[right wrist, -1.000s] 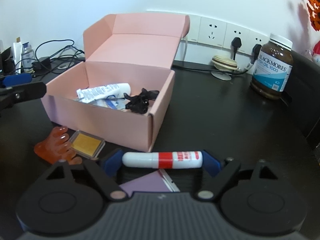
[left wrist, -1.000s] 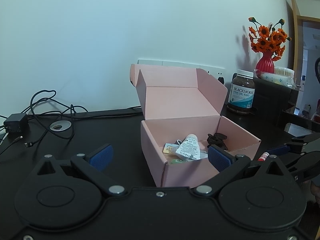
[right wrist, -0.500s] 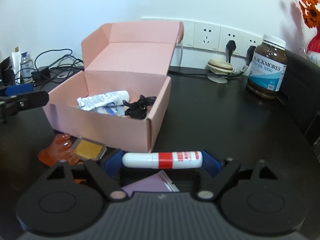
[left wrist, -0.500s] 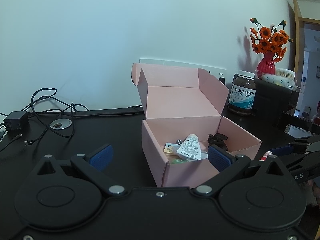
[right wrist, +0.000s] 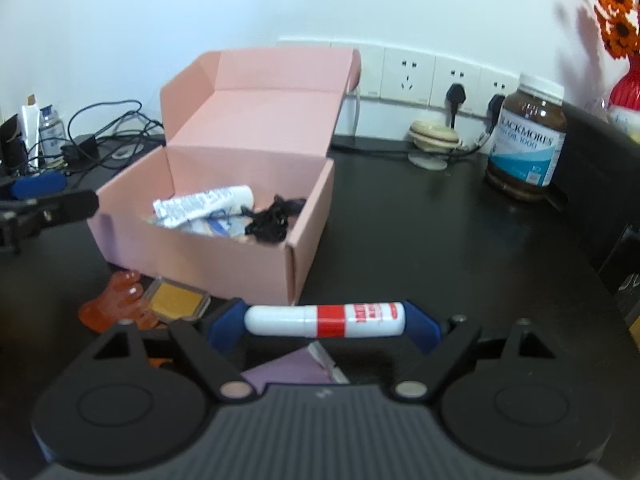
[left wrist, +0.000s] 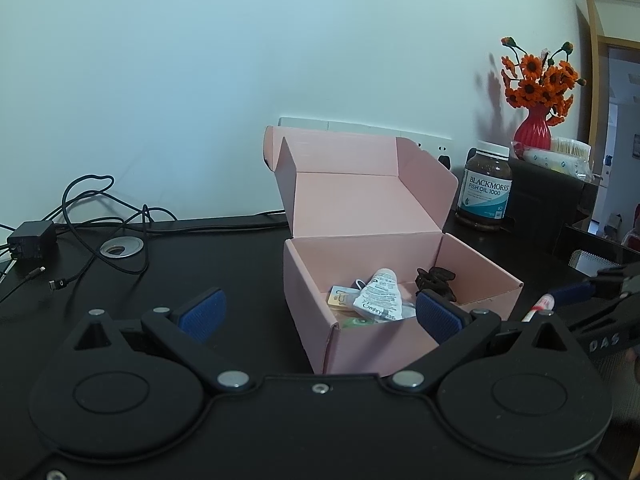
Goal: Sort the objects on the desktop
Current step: 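Lift the glue stick with the right gripper over the pink box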
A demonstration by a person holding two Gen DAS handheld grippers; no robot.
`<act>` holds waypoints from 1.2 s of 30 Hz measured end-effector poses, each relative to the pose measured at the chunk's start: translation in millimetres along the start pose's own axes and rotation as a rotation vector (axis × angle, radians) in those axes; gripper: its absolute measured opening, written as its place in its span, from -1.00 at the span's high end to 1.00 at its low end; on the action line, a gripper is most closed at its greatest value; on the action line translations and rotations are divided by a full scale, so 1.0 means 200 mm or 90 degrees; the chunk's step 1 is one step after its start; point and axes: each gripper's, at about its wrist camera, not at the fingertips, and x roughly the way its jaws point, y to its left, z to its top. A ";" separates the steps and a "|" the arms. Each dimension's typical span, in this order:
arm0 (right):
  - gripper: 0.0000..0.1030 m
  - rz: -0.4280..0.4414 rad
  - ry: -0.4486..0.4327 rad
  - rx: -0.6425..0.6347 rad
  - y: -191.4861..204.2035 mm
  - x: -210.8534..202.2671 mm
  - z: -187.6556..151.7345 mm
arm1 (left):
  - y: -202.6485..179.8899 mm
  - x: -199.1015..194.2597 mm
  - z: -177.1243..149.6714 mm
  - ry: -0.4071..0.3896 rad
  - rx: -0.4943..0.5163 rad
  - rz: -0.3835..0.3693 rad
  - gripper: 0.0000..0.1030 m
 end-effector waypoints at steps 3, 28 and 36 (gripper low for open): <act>-0.65 -0.002 -0.015 0.000 -0.01 -0.04 0.04 | 0.00 0.00 0.00 0.000 -0.001 0.000 -0.99; -0.65 0.072 -0.022 -0.039 0.17 0.14 0.44 | 0.06 0.01 0.00 0.005 -0.043 0.004 -0.99; -0.65 0.075 0.035 -0.208 0.26 0.29 0.43 | 0.05 0.02 0.00 0.009 -0.042 0.003 -0.99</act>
